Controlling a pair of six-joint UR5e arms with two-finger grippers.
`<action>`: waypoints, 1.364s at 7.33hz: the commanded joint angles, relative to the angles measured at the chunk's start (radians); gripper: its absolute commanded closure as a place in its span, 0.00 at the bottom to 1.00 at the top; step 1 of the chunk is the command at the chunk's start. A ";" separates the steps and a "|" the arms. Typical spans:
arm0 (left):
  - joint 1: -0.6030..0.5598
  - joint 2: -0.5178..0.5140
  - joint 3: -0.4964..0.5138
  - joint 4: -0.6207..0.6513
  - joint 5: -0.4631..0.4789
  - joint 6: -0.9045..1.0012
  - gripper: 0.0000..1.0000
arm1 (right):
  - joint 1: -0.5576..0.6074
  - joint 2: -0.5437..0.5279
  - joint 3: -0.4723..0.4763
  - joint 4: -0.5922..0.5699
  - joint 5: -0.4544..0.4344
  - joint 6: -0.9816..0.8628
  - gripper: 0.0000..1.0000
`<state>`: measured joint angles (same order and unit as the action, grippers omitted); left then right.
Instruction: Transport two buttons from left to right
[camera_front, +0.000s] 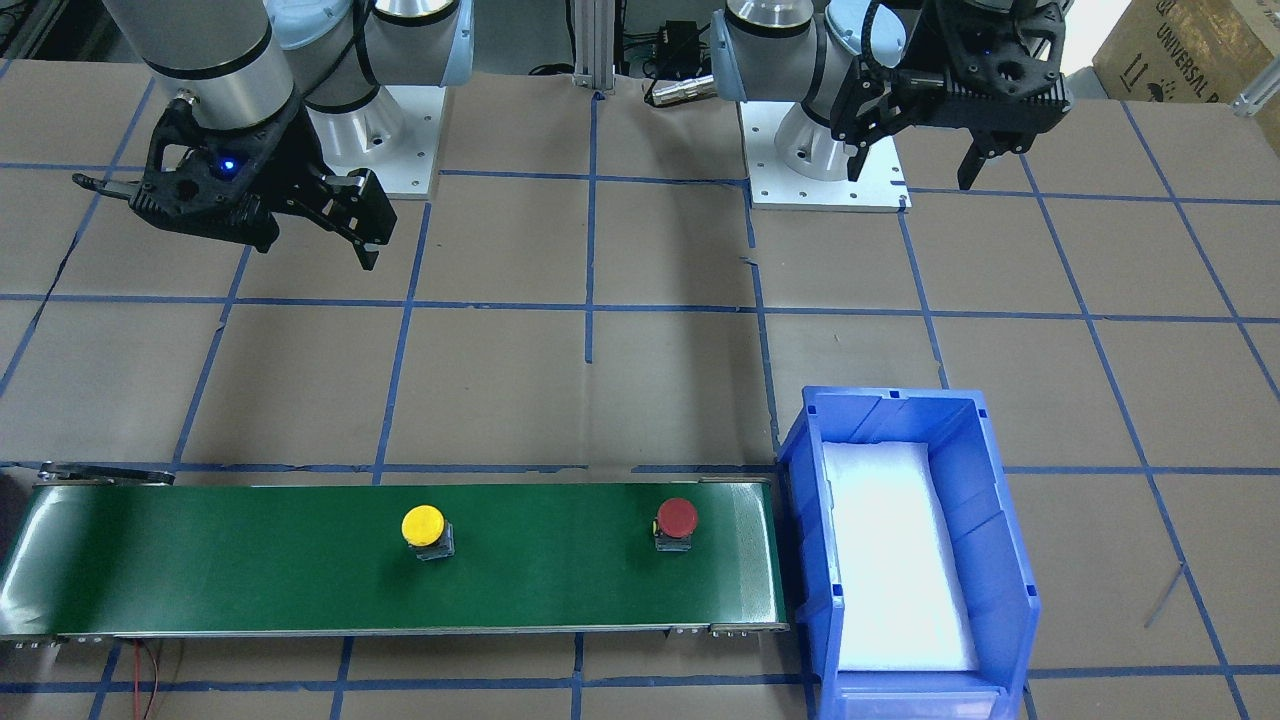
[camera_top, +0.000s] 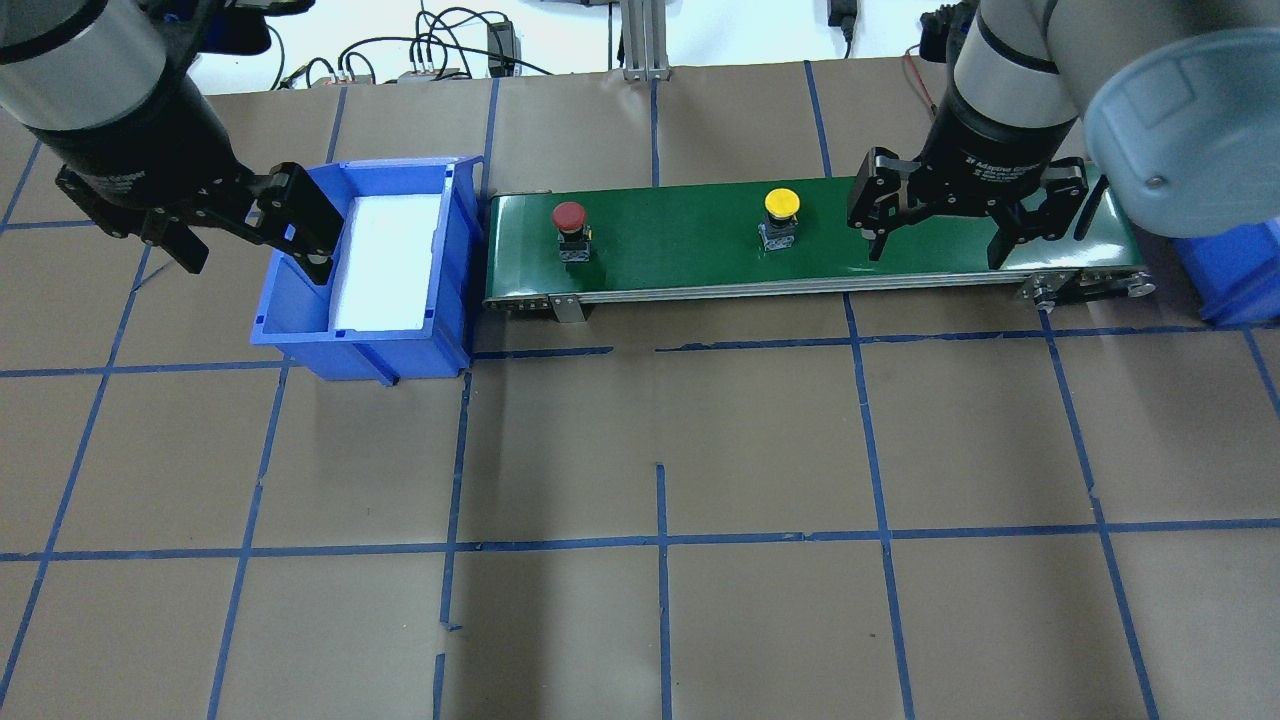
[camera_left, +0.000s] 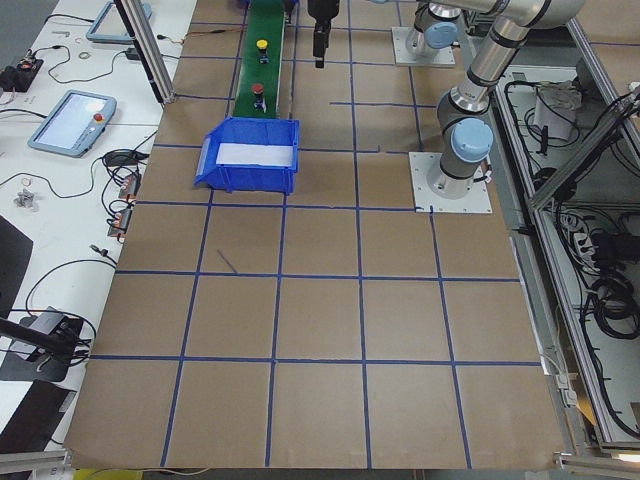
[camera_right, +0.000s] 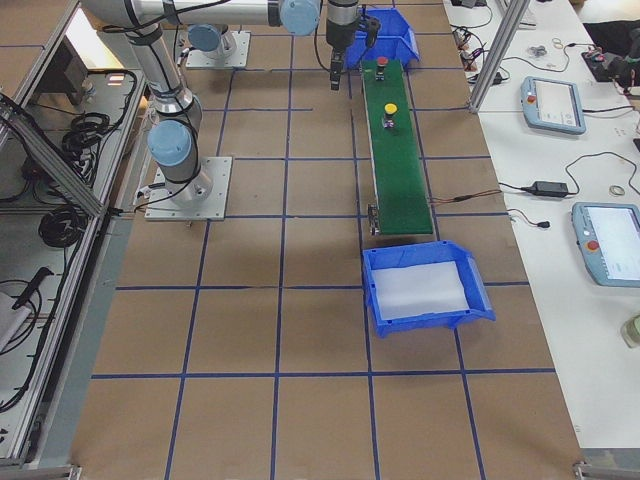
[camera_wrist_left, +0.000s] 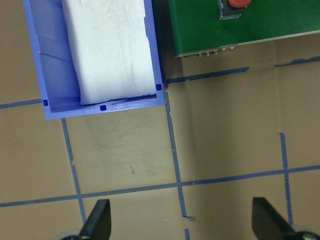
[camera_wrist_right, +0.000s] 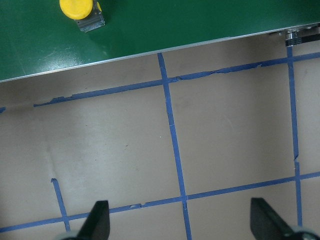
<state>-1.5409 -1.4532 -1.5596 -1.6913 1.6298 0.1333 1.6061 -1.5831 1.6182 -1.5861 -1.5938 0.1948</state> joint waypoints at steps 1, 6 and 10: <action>0.004 0.008 -0.039 0.045 0.002 -0.034 0.00 | 0.000 0.000 -0.001 0.000 -0.002 0.000 0.00; 0.004 0.008 -0.050 0.044 -0.002 -0.037 0.00 | 0.000 0.000 0.000 0.000 0.000 0.000 0.00; 0.001 -0.016 -0.054 0.059 -0.080 -0.134 0.01 | 0.000 0.002 0.000 0.005 0.005 0.000 0.00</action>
<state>-1.5385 -1.4551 -1.6137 -1.6427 1.5982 0.0611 1.6061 -1.5826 1.6172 -1.5818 -1.5907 0.1948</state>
